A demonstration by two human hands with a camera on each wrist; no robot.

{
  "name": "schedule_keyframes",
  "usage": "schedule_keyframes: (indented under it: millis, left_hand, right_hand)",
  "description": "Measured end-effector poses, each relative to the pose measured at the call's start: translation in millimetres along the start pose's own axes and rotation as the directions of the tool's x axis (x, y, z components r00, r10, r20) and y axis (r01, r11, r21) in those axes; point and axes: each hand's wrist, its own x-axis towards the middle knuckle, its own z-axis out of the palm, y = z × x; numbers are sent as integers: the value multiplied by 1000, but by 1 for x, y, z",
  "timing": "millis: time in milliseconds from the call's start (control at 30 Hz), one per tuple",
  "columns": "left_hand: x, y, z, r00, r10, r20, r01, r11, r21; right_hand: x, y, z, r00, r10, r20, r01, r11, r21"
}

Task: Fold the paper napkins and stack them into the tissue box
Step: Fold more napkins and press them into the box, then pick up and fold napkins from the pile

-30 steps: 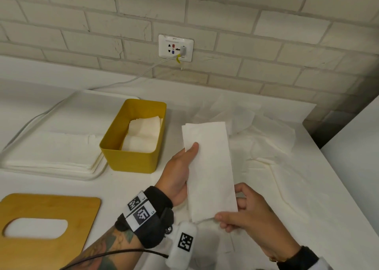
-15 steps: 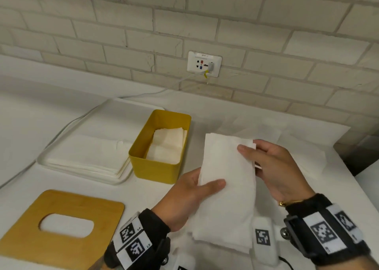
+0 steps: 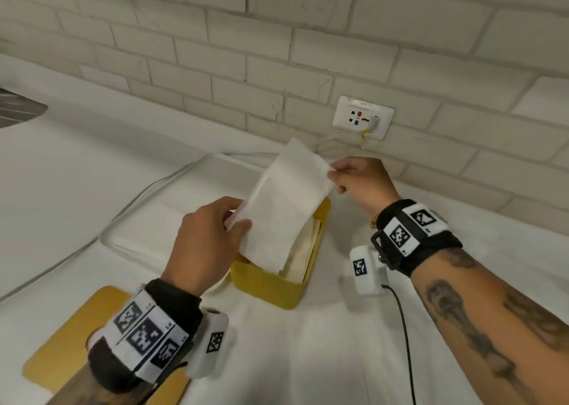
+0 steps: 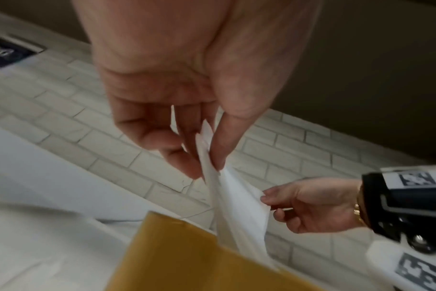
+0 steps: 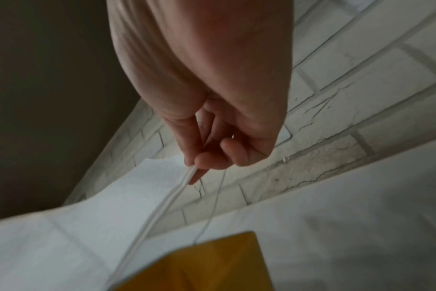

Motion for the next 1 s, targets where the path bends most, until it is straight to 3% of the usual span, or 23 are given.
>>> schedule_keyframes:
  millis: [133, 233, 333, 433, 533, 633, 700, 767, 867, 933, 1000]
  left_hand:
    - [4, -2, 20, 984, -65, 168, 15, 959, 284]
    - [5, 1, 36, 962, -40, 271, -127, 811, 571]
    - [9, 9, 44, 941, -50, 335, -223, 653, 724]
    - [15, 13, 48, 914, -94, 395, -262, 607, 750]
    - [17, 13, 46, 890, -95, 446, -312, 587, 747]
    - [9, 7, 38, 865, -55, 499, -358, 630, 689]
    - [-1, 6, 29, 868, 55, 494, -379, 715, 587]
    - [-11, 4, 23, 855, 115, 506, -391, 784, 482]
    - [-26, -5, 21, 838, 213, 502, -479, 729, 489]
    - [-31, -8, 21, 825, 275, 493, -513, 731, 450]
    - [-31, -13, 24, 828, 315, 464, -522, 735, 432]
  right_hand:
    - [23, 27, 19, 986, 48, 160, 24, 907, -420]
    - [32, 41, 28, 969, 87, 233, 80, 777, -625]
    - [31, 43, 38, 957, 69, 283, 182, 616, -766]
    - [27, 43, 47, 952, 57, 302, 239, 478, -845]
    - [18, 42, 49, 956, 16, 294, 257, 443, -859]
    - [5, 33, 43, 956, -127, 266, 295, 394, -870]
    - [-9, 23, 39, 933, -139, 332, 359, 427, -830]
    - [-25, 11, 38, 855, -32, 518, 456, 523, -720]
    - [-43, -4, 52, 620, 168, 767, 616, 501, -608]
    - [-48, -8, 65, 508, 229, 830, 679, 488, -549]
    - [-49, -11, 77, 435, 313, 844, 694, 480, -536]
